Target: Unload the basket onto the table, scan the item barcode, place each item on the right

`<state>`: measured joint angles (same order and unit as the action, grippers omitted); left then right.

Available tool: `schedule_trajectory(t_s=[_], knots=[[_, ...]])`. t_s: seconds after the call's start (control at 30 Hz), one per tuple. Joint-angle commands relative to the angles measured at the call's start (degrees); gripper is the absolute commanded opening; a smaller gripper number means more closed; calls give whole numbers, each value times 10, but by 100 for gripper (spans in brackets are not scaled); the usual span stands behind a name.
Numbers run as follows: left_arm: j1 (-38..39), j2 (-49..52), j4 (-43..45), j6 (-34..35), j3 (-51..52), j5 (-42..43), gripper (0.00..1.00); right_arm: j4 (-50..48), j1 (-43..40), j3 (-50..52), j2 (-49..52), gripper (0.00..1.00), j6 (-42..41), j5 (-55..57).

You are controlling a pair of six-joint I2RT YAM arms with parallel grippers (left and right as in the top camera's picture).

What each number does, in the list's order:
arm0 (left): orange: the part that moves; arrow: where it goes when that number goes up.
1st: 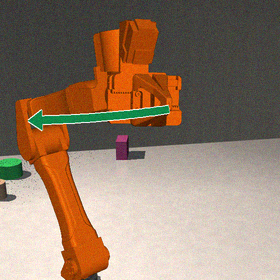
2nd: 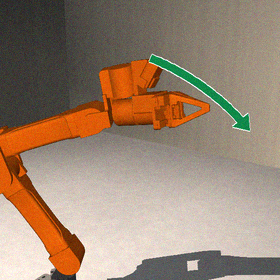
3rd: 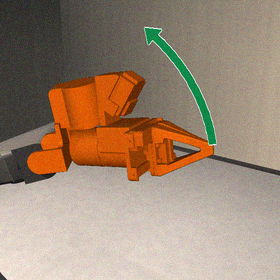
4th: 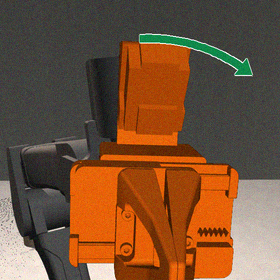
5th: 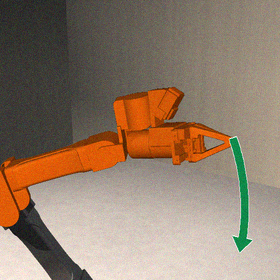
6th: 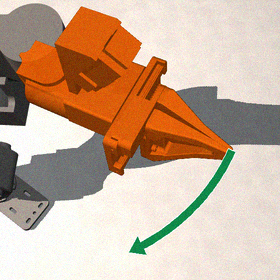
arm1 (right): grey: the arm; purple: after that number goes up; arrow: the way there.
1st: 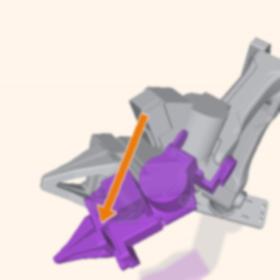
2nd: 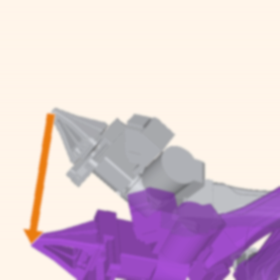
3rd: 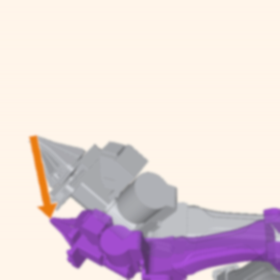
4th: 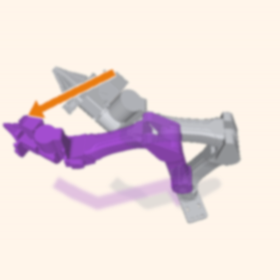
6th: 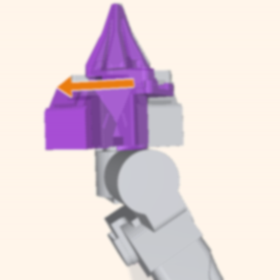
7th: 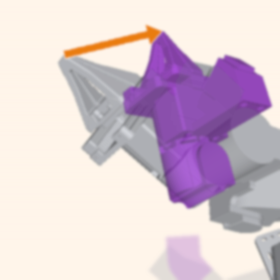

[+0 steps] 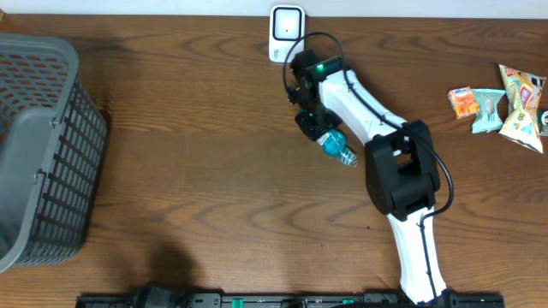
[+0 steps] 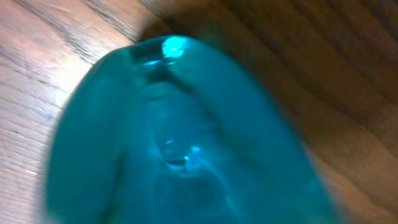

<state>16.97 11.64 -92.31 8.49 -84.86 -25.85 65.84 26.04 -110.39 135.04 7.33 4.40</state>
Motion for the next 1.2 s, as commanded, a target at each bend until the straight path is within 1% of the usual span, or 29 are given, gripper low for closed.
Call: schedule_trajectory(t_s=[0.0,0.07,0.13,0.27,0.33,0.37,0.4,0.47,0.5,0.53,0.67,0.8,0.97,1.0,1.03,1.13,1.17], knots=[[0,3,-45,-10,-1,-3,98,-6,3,6,-3,45,-31,29],[0,3,-45,-10,-1,-3,98,-5,2,6,-3,47,-34,29],[0,3,-45,-10,-1,-3,98,-5,-2,5,-3,52,-35,27],[0,3,-45,-10,-1,-3,98,3,-2,-5,-6,69,-35,18],[0,3,-45,-10,-1,-3,98,17,-2,-22,-12,72,-35,-10],[0,3,-45,-10,-1,-3,98,19,-2,-28,-15,70,-35,-19],[0,3,-45,-10,-1,-3,98,19,-2,-33,-21,56,-36,-23],[0,3,-45,-10,-1,-3,98,20,-2,-33,-26,35,-37,-24],[0,3,-45,-10,-1,-3,98,22,-1,-33,-26,29,-37,-24],[0,3,-45,-10,-1,-3,98,26,-1,-33,-26,26,-37,-24],[0,3,-45,-10,-1,-3,98,34,-1,-33,-26,23,-47,-15],[0,3,-45,-10,-1,-3,98,33,-1,-32,-26,24,-48,-15],[0,3,-45,-10,-1,-3,98,31,7,-28,-26,24,-76,1],[0,3,-45,-10,-1,-3,98,31,11,-26,-26,26,-78,9],[0,3,-45,-10,-1,-3,98,31,18,-23,-26,33,-77,19],[0,3,-45,-10,-1,-3,98,31,35,-21,-26,36,-78,30],[0,3,-45,-10,-1,-3,98,31,41,-21,-26,39,-78,30]])
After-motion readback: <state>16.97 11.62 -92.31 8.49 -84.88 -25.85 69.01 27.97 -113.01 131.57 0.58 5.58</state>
